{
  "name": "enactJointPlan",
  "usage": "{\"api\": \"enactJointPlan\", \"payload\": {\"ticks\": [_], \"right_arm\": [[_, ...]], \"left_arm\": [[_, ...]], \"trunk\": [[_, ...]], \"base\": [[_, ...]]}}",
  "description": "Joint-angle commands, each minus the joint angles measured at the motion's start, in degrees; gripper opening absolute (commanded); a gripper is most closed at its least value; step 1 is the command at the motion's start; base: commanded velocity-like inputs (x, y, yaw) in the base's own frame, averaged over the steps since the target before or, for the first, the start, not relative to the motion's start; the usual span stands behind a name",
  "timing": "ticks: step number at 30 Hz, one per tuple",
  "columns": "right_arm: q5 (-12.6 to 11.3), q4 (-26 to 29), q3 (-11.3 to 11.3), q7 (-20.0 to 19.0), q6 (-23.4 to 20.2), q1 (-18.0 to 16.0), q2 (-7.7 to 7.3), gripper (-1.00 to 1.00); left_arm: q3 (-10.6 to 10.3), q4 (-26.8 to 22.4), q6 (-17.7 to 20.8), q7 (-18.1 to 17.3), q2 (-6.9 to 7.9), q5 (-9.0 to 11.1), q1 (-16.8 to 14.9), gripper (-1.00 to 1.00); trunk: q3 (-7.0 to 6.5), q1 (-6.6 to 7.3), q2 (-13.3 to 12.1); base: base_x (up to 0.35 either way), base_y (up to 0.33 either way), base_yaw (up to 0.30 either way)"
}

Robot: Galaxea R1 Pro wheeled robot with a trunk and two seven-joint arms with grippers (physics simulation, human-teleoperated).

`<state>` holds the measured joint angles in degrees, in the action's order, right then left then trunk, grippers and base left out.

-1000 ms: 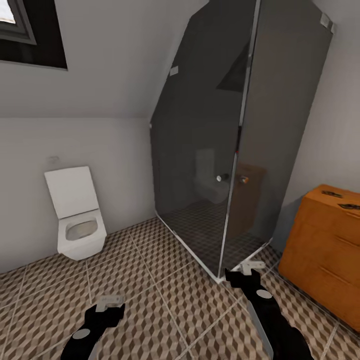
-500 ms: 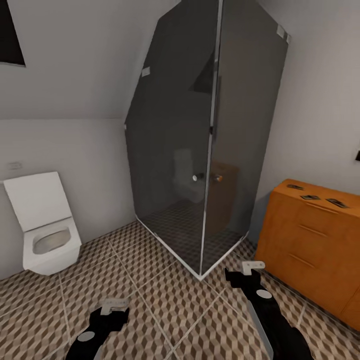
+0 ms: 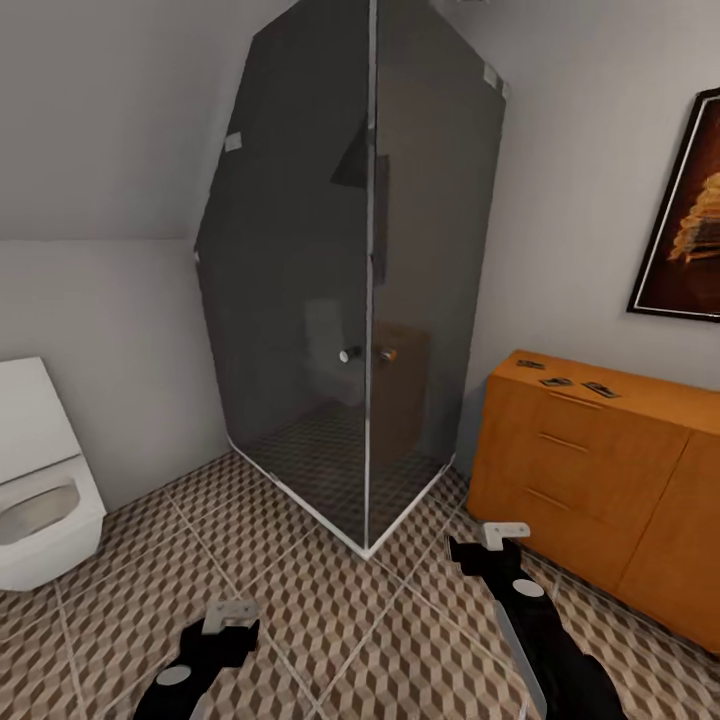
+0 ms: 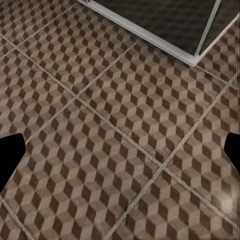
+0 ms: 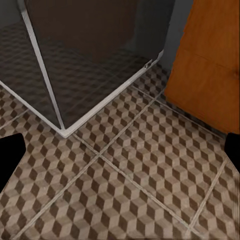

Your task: Take the four mousetraps from the cabinet in the bathroom and place them on the bathroom floor. Make sure all four end up on the same floor surface, and ensure that at least two of them are either under or directly next to the same bathroom sink.

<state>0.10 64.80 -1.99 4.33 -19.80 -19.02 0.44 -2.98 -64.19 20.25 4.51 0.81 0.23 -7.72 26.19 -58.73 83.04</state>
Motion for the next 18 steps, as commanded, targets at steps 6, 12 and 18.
{"api": "enactJointPlan", "payload": {"ticks": [6, 12, 18], "right_arm": [[0.0, 0.1, -0.1, 0.3, -0.3, 0.0, 0.0, 1.0], [0.0, 0.1, -0.1, 0.3, -0.3, 0.0, 0.0, 1.0], [0.0, 0.1, -0.1, 0.3, -0.3, -0.1, 0.0, 1.0]], "left_arm": [[-0.2, 0.2, 0.3, 0.4, 0.07, 0.0, 0.0, 1.0], [-0.2, 0.3, 0.3, 0.4, 0.07, 0.0, 0.0, 1.0], [-0.2, 0.3, 0.3, 0.4, 0.07, 0.0, 0.0, 1.0]], "trunk": [[0.06, 0.0, 0.0], [0.06, 0.0, 0.0], [0.06, 0.0, 0.0]], "base": [[0.0, 0.0, -0.283], [0.0, 0.0, -0.283], [0.0, 0.0, -0.281]]}}
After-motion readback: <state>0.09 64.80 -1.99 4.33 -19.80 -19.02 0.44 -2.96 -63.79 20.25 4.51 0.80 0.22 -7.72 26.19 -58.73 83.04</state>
